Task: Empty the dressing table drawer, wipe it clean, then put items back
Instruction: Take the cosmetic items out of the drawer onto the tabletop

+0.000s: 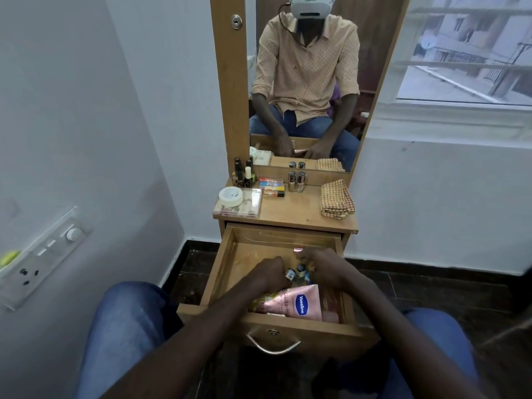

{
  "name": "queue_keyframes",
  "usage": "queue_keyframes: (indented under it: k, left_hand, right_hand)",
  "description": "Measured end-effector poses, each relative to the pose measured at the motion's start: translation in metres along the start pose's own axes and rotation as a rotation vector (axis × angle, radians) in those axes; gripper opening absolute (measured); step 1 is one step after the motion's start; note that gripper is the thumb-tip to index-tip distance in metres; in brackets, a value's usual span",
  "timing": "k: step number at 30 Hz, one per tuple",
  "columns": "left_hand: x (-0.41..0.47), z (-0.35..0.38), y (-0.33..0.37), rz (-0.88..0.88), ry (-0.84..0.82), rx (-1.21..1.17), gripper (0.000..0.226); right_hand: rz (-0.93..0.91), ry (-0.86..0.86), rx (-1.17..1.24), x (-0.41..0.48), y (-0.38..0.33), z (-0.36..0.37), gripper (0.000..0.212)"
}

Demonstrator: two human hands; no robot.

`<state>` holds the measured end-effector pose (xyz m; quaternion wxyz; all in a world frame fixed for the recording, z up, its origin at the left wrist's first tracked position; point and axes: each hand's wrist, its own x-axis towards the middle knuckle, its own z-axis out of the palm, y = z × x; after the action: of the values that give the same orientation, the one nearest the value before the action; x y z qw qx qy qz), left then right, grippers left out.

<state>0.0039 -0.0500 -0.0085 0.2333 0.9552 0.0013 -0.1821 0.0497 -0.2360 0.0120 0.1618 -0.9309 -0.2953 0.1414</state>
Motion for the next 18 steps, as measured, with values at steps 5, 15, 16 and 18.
queue_keyframes:
  k: [5, 15, 16, 18]
  left_hand:
    - [-0.004, 0.002, -0.004, -0.044, 0.089, -0.015, 0.043]
    - [-0.017, -0.044, 0.006, 0.158, 0.488, -0.12, 0.006]
    - [-0.016, -0.054, 0.011, 0.177, 0.546, -0.137, 0.005]
    - [-0.011, -0.075, 0.021, 0.196, 0.647, -0.185, 0.011]
  right_hand:
    - [-0.034, 0.035, 0.016, 0.005, -0.001, 0.01, 0.035]
    - [0.012, 0.267, 0.275, -0.009, -0.022, -0.018, 0.034]
    - [0.002, 0.333, 0.307, -0.009, -0.026, -0.026, 0.034]
    - [0.004, 0.489, 0.341, -0.002, -0.03, -0.043, 0.035]
